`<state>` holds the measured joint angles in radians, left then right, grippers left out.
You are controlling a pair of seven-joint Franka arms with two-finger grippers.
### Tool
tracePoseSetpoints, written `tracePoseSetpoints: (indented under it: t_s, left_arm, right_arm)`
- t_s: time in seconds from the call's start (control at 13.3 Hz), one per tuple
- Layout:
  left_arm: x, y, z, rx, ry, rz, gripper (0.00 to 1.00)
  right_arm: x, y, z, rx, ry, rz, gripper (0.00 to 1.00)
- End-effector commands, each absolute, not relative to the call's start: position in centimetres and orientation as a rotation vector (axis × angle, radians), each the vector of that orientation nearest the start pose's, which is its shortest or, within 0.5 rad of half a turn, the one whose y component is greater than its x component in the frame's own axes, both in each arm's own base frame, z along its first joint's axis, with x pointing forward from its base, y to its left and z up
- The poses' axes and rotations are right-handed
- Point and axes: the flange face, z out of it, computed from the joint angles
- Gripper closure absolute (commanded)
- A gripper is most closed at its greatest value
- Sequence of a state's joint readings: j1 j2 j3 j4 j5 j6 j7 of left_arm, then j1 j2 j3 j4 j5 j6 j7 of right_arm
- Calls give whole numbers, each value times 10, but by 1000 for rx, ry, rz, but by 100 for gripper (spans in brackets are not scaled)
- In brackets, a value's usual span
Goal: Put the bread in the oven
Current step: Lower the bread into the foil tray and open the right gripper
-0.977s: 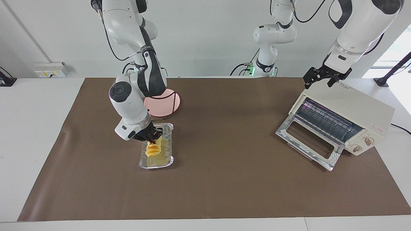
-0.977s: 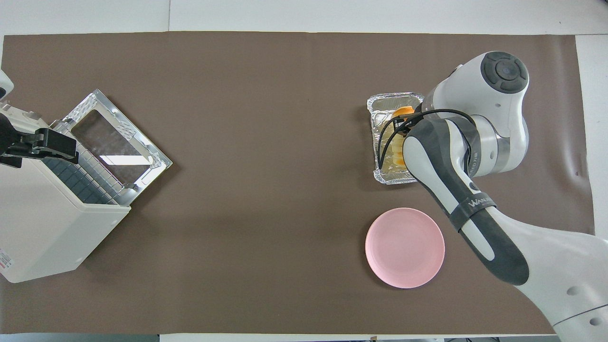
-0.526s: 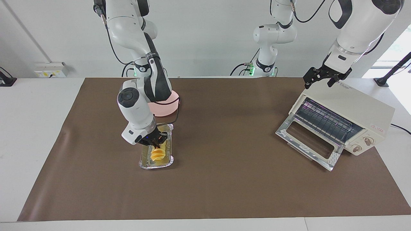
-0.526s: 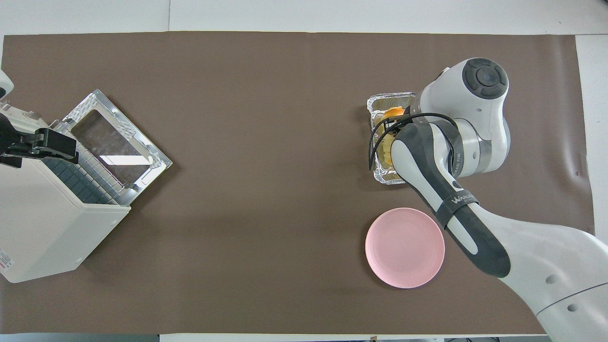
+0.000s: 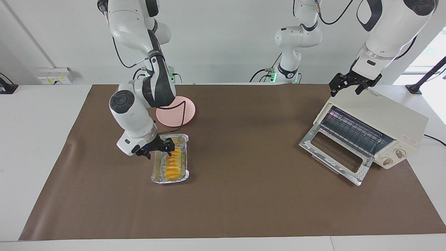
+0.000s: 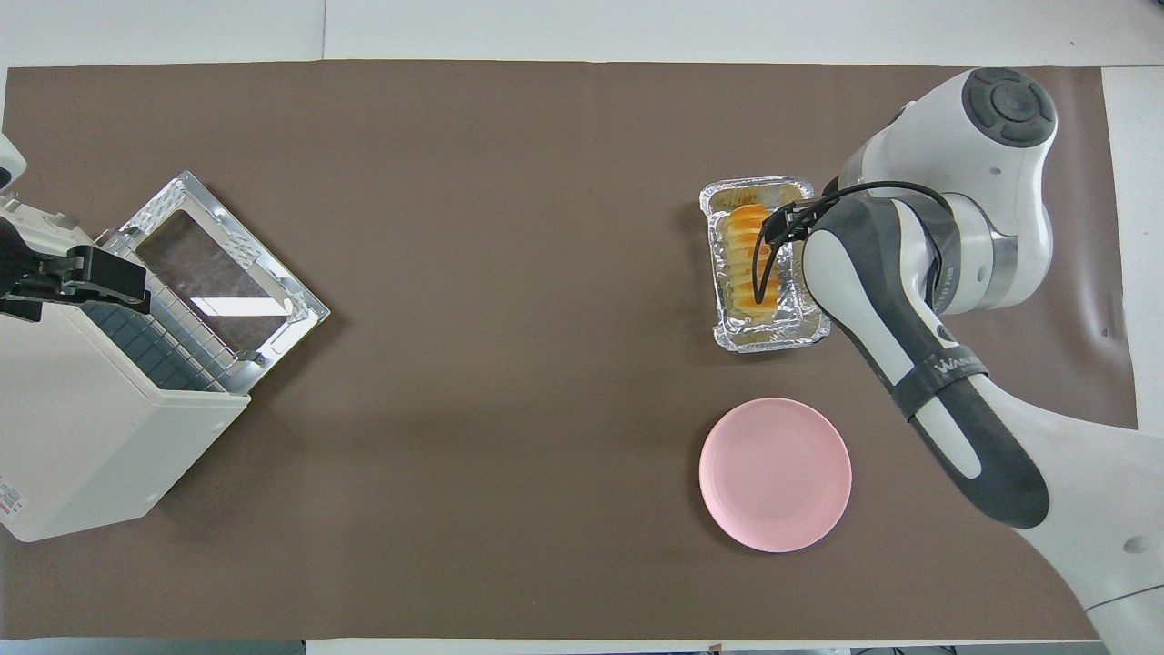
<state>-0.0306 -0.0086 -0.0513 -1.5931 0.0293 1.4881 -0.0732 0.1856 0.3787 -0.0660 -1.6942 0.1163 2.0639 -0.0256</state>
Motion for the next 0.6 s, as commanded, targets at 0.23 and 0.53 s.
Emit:
tracePoseSetpoints:
  t_s: [0.23, 0.53]
  left_arm:
    - [531, -39, 613, -3114, -1, 160, 0]
    - [531, -39, 613, -3114, -1, 160, 0]
  right_arm:
    - [634, 56, 338, -3033, -81, 25, 3]
    - [630, 56, 320, -3017, -47, 29, 19]
